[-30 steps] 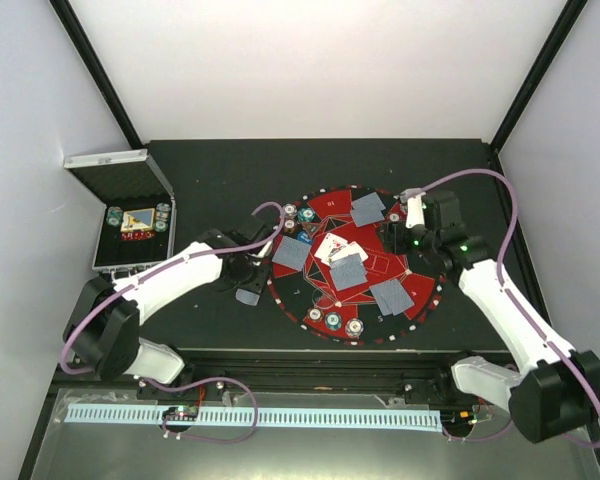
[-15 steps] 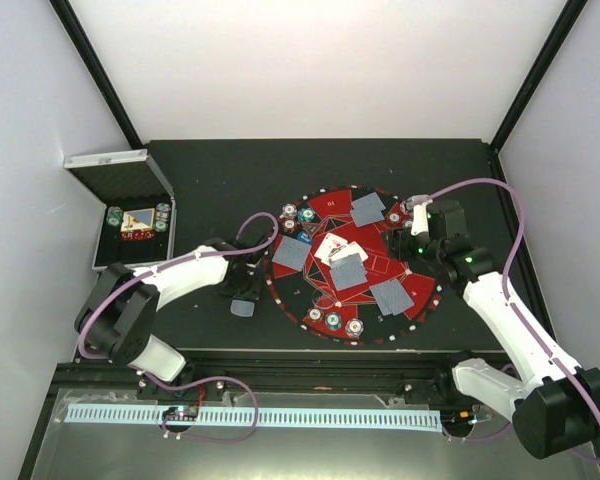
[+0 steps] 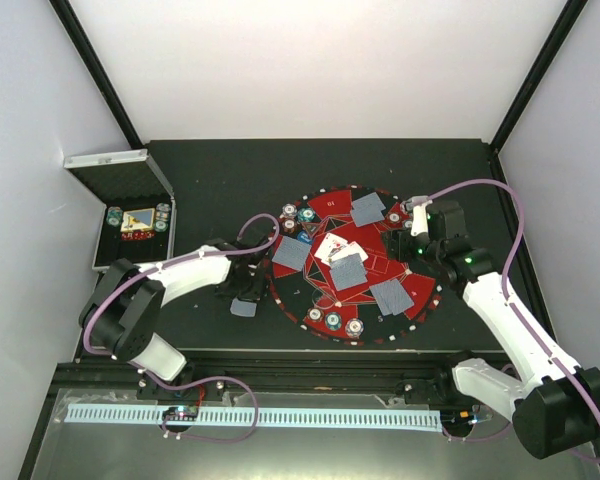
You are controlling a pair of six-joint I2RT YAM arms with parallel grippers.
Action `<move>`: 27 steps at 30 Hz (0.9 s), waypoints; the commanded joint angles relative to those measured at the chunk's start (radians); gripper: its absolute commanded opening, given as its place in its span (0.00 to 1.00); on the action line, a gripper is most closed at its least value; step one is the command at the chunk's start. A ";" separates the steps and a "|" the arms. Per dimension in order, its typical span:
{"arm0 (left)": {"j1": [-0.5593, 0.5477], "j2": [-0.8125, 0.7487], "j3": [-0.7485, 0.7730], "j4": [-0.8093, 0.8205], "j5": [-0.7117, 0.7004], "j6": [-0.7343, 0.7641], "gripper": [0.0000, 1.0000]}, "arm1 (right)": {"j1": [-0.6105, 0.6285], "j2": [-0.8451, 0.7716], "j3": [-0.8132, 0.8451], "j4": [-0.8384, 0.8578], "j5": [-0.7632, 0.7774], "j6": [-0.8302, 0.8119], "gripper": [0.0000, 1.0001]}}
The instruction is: Distribute texas hold em gaming equipment
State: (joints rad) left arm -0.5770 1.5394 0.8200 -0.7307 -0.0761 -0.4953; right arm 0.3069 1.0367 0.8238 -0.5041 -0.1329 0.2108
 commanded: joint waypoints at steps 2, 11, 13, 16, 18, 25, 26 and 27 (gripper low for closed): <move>0.005 -0.046 -0.002 0.004 -0.030 -0.013 0.93 | -0.007 -0.018 -0.004 0.018 0.008 0.003 0.79; 0.012 -0.204 0.166 0.004 -0.064 0.116 0.99 | -0.006 0.064 0.063 0.061 -0.018 0.014 0.92; 0.028 -0.187 0.235 0.026 -0.038 0.175 0.99 | -0.006 0.118 0.096 0.086 -0.020 0.023 0.92; 0.069 -0.136 0.329 0.070 0.001 0.251 0.99 | -0.023 0.221 0.158 0.132 -0.038 0.046 0.93; 0.125 -0.093 0.378 0.105 0.025 0.295 0.99 | -0.054 0.284 0.190 0.171 -0.058 0.063 0.93; 0.443 -0.048 0.337 0.377 0.213 0.311 0.99 | -0.266 0.404 0.202 0.304 -0.009 0.081 0.93; 0.499 -0.058 0.310 0.422 0.232 0.300 0.99 | -0.304 0.398 0.185 0.323 0.007 0.073 0.93; 0.550 -0.072 0.274 0.472 0.246 0.284 0.99 | -0.340 0.387 0.166 0.346 0.024 0.068 0.93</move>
State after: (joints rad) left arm -0.1925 1.4967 1.1667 -0.4698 0.0597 -0.2127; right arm 0.0811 1.4441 1.0183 -0.2733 -0.1768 0.2760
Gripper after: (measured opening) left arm 0.989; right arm 0.928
